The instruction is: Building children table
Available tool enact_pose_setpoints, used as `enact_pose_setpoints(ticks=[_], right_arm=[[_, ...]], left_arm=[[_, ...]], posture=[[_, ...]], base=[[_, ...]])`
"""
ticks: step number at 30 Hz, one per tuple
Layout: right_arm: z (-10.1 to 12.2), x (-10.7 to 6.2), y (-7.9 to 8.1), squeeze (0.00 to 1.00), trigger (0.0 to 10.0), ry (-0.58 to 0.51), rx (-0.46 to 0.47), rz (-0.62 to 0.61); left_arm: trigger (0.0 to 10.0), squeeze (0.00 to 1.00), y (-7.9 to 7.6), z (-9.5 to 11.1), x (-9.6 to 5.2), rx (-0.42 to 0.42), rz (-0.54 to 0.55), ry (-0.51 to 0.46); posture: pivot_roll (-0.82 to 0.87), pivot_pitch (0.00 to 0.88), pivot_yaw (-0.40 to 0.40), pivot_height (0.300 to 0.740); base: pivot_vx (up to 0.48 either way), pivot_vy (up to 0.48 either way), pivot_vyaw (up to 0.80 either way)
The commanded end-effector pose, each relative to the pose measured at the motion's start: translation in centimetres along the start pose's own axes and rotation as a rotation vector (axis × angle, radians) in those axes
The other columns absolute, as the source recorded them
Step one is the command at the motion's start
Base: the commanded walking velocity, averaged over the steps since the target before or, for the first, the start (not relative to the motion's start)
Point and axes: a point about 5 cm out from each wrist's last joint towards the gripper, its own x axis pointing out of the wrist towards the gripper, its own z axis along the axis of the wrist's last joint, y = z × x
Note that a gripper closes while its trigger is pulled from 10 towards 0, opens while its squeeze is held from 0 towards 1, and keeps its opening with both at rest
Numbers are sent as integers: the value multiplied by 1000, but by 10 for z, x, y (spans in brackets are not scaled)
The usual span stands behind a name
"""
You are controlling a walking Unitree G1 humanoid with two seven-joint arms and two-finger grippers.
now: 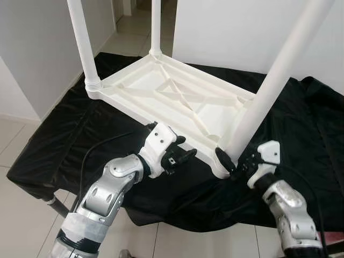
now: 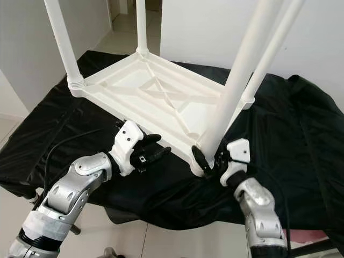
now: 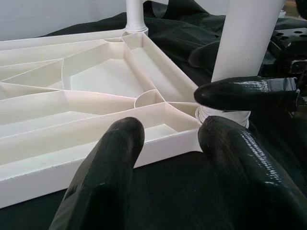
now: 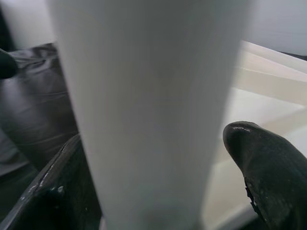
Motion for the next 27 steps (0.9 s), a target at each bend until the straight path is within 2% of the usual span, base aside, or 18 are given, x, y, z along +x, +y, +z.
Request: enact_pose_setpoints(ticks=[1, 3, 5, 7, 9, 15, 16, 17, 18, 27], right_arm=[[-4, 3, 4, 0, 10000, 16, -7, 59], [-5, 7, 5, 0, 10000, 20, -5, 87], [-5, 19, 5, 0, 10000, 24, -31, 141], [-5, 19, 5, 0, 10000, 24, -31, 141], [-6, 28, 3, 0, 10000, 24, -38, 176], [-8, 33, 0, 0, 10000, 23, -48, 194], [-9, 33, -1, 0, 9333, 23, -48, 199], [-9, 33, -1, 0, 9333, 23, -48, 199], [-10, 34, -1, 0, 0, 24, -47, 203], [-14, 31, -5, 0, 0, 12, -36, 200]], left_arm=[[10000, 0, -5, -2, 0, -5, -43, 1], [10000, 0, -7, -3, -1, -7, -49, 7], [10000, 0, -14, -6, -3, -11, -72, 15], [10000, 0, -14, -6, -3, -11, -72, 15], [10000, 0, -22, -8, -6, -10, -101, 24], [10000, 0, -25, -8, -7, 1, -114, 29], [10000, 0, -25, -8, -8, 4, -116, 30], [10000, 0, -25, -8, -8, 4, -116, 30], [10000, 0, -25, -8, -8, 7, -120, 33], [10000, 0, -25, -11, -9, 6, -109, 43]], posture=[[-41, 46, -33, 740], [-41, 46, -33, 740], [-34, 40, -34, 740], [-34, 40, -34, 740], [-19, 36, -43, 740], [-12, 36, -43, 740], [-14, 36, -42, 740], [-14, 36, -42, 740], [-14, 36, -42, 740], [-10, 27, -53, 740]], base=[[0, 0, 0], [0, 0, 0], [0, 0, 0], [0, 0, 0], [0, 0, 0], [0, 0, 0], [0, 0, 0], [0, 0, 0], [0, 0, 0], [0, 0, 0]])
